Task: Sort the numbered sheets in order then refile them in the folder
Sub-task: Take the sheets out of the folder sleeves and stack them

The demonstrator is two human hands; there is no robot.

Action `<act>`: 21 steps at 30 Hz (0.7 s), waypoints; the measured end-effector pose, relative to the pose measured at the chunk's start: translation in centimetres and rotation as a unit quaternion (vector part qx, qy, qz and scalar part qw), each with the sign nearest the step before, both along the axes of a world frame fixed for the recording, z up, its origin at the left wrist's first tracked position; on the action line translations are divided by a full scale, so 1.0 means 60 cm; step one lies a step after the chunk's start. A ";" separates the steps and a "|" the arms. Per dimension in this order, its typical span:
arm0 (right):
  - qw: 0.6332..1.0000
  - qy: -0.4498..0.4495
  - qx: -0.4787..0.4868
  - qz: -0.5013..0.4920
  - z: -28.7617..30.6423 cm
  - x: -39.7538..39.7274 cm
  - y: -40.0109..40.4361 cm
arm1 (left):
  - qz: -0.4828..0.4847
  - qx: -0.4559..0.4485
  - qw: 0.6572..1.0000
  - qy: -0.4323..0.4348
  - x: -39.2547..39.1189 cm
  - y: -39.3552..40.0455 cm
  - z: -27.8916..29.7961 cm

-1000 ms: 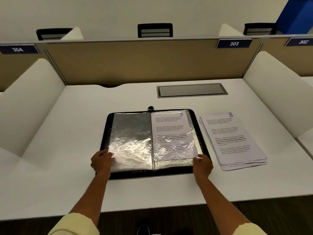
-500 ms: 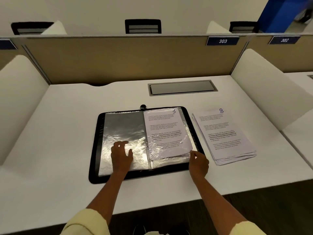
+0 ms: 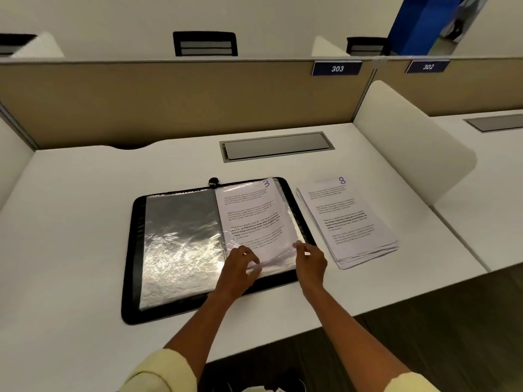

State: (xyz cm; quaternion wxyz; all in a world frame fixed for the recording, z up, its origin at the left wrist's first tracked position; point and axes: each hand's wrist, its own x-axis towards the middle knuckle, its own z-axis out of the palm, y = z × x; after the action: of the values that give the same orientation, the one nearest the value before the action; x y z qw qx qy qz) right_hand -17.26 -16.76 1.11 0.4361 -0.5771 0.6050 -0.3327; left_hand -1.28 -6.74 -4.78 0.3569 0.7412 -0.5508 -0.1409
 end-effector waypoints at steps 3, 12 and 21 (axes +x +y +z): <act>0.994 -0.069 0.052 -0.061 -0.001 0.001 0.006 | -0.003 0.007 1.000 0.009 0.006 -0.007 -0.001; 0.963 -0.139 0.185 -0.135 -0.012 0.017 0.064 | 0.020 0.022 0.998 0.047 0.008 -0.016 -0.004; 0.884 -0.300 0.336 -0.121 -0.027 0.076 0.078 | 0.008 -0.013 0.999 0.042 0.001 -0.006 0.004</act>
State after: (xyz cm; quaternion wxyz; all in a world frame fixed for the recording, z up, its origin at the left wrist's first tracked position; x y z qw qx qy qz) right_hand -12.70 -12.06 -0.49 0.7209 -0.1907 0.5859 -0.3173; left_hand -1.19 -7.13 -4.52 0.3906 0.7344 -0.5308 -0.1621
